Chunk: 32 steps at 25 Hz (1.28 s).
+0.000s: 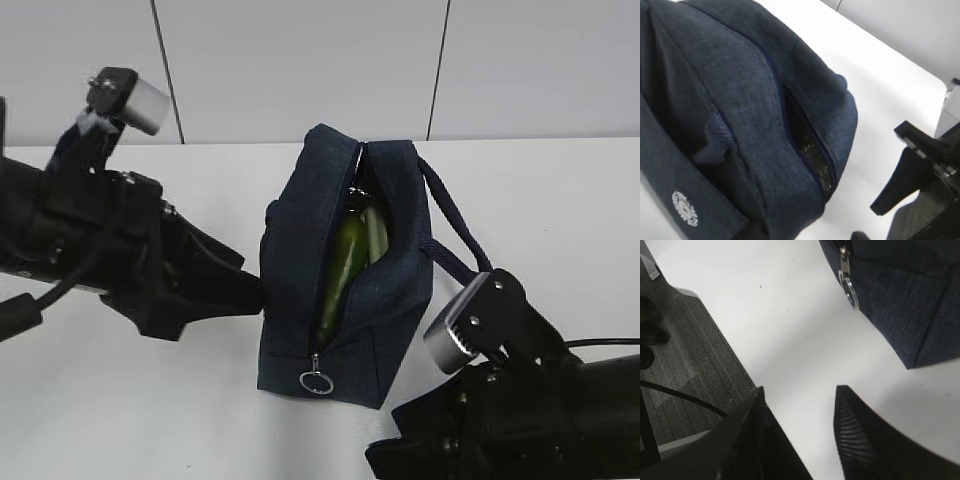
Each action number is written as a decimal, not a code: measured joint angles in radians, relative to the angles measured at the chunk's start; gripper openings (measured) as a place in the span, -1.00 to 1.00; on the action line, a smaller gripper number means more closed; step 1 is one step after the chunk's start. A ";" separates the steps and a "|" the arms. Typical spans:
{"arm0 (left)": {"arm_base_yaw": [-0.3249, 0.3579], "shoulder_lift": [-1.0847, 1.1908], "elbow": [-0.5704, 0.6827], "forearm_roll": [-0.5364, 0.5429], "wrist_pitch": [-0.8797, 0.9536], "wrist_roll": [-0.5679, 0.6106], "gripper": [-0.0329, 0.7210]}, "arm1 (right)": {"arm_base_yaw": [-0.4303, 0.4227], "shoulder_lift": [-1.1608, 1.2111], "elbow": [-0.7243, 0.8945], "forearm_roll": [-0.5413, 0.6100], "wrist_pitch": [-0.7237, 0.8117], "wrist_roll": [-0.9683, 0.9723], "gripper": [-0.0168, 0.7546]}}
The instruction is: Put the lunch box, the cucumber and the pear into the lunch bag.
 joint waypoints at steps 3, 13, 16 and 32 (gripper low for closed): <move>-0.048 0.020 0.000 0.013 -0.089 0.009 -0.04 | 0.000 0.010 -0.017 0.002 0.006 -0.015 -0.04; -0.058 0.059 -0.001 -0.072 -0.170 0.020 -0.04 | 0.000 0.098 -0.074 0.002 0.006 -0.046 -0.04; -0.058 0.083 -0.012 -0.076 -0.170 0.020 -0.04 | 0.000 0.123 -0.085 0.002 0.006 -0.054 -0.04; -0.058 0.160 -0.058 -0.129 -0.137 0.020 -0.85 | 0.000 0.147 -0.130 0.002 0.006 -0.108 -0.05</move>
